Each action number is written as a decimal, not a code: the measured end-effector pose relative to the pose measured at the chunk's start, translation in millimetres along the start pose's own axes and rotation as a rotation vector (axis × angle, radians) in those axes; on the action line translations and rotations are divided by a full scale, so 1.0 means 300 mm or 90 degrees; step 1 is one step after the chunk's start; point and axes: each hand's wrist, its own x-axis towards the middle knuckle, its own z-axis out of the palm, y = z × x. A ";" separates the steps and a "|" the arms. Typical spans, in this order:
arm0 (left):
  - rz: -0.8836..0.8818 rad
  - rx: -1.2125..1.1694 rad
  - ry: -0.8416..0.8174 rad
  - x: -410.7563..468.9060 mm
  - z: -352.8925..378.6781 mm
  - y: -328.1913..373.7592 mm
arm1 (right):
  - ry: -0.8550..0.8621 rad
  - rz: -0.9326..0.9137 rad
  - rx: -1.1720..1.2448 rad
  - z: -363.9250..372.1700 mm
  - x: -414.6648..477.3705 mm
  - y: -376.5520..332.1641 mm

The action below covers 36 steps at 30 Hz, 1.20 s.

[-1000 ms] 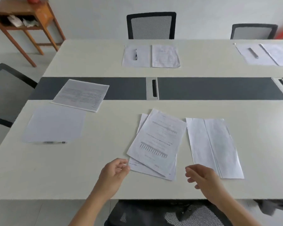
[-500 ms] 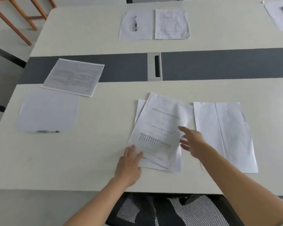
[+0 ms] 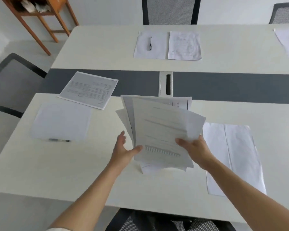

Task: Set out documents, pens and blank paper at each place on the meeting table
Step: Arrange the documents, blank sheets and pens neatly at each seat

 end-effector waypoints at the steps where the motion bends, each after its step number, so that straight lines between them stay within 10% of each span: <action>1: 0.018 -0.066 -0.009 0.015 -0.015 0.070 | -0.006 -0.048 0.003 -0.011 -0.020 -0.022; 17: 0.220 -0.059 -0.019 -0.058 0.016 0.213 | 0.001 -0.116 0.121 -0.055 -0.059 -0.093; 36: -0.100 -0.090 -0.046 0.034 0.152 0.008 | 0.065 0.148 -0.004 0.035 0.019 0.123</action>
